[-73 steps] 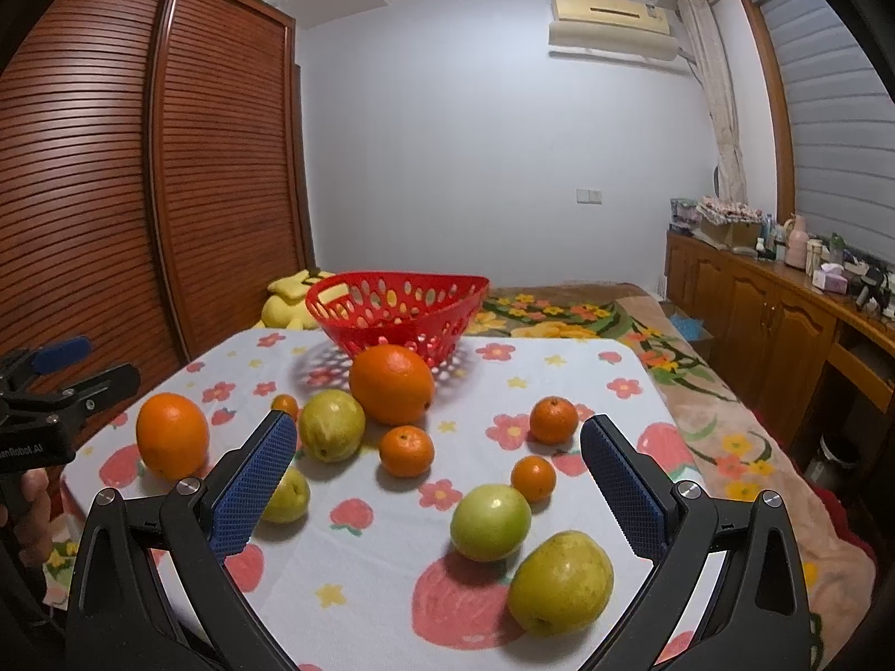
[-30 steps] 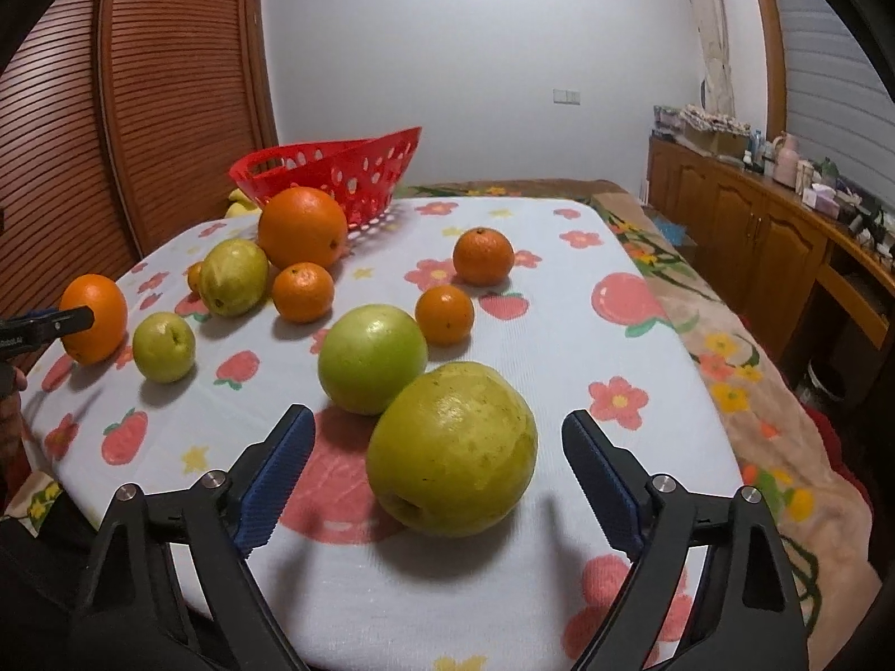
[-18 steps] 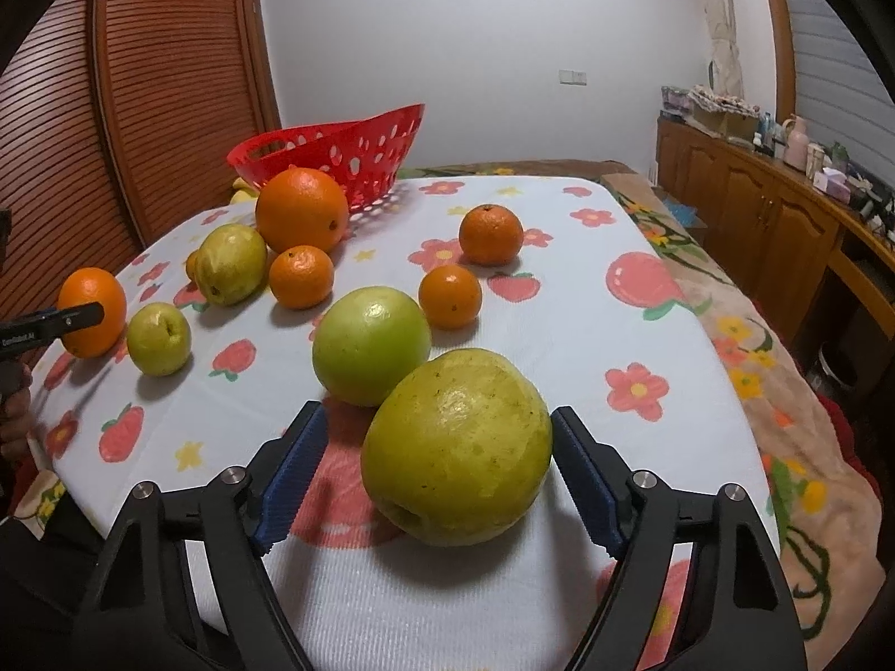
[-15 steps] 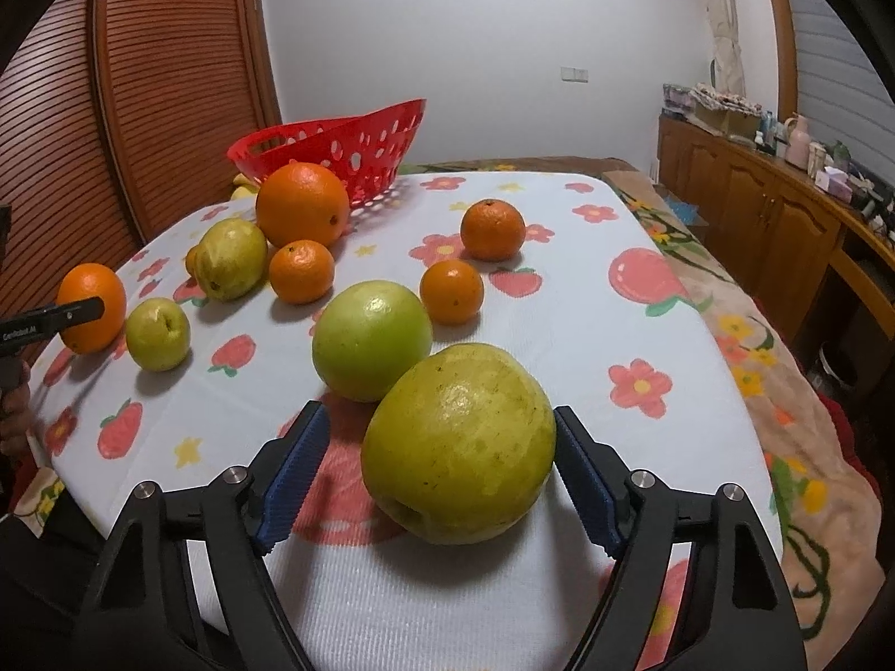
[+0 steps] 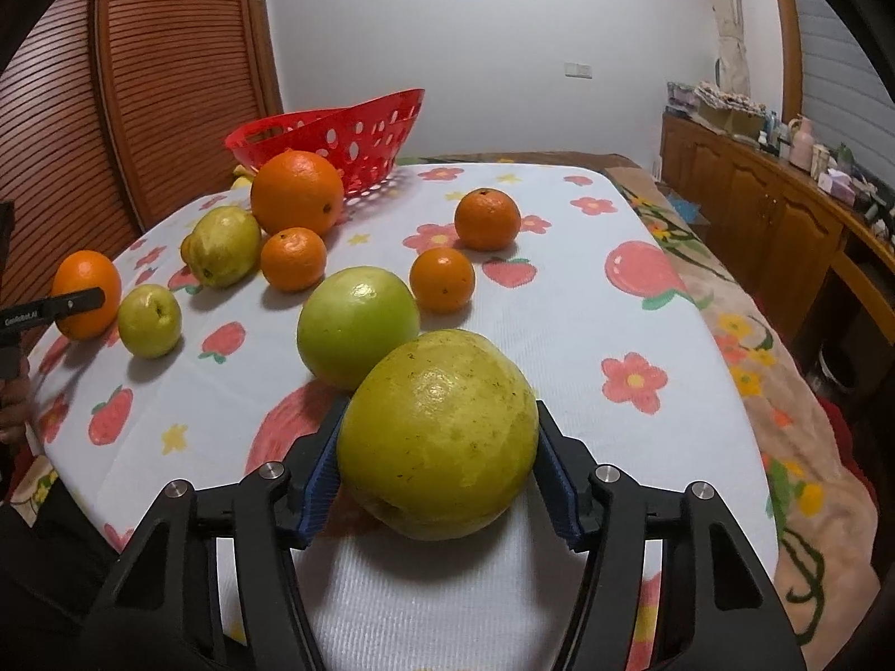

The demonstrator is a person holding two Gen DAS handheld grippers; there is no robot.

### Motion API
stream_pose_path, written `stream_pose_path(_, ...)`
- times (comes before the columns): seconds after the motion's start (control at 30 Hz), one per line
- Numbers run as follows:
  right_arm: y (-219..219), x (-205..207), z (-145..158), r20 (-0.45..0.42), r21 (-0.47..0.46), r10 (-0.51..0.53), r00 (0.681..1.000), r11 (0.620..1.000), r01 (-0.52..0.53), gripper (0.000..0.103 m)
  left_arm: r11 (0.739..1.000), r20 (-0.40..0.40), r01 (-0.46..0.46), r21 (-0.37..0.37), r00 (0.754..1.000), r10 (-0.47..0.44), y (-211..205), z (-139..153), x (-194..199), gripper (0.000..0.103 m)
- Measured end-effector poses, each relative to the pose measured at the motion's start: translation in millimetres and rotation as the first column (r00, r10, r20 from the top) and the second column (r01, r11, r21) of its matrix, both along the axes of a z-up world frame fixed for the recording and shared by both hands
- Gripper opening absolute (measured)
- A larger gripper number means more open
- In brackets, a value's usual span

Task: Organize fruits
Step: 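Close the left gripper on the large orange while the right gripper grasps the big green pomelo, then lift the large orange with the left gripper over the red basket while the right gripper carries the pomelo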

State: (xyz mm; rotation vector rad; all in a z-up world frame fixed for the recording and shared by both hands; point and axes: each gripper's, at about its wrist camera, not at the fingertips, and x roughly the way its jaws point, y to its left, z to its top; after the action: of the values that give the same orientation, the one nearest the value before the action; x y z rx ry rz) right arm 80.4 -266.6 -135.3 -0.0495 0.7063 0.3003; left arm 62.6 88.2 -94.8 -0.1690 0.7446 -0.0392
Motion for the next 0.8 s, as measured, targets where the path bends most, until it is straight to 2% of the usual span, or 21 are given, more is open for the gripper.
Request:
stream_pose_path(0.43, -7.9, 3.7, 10.7, 0.027, 0.033, 0.005, 1.0, 0.999, -0.006, 0.062, 1.0, 0.032, 0.007, -0.024, 0.999, -0.007, -3.1, 10.7, -3.3, 0.079)
stream_pose_path(0.8, 1.6, 10.2, 38.5, 0.076, 0.063, 0.058, 0.995, 0.996, -0.063, 0.062, 0.998, 0.105, 0.056, -0.013, 0.993, -0.054, -21.1, 47.0, 1.6, 0.079)
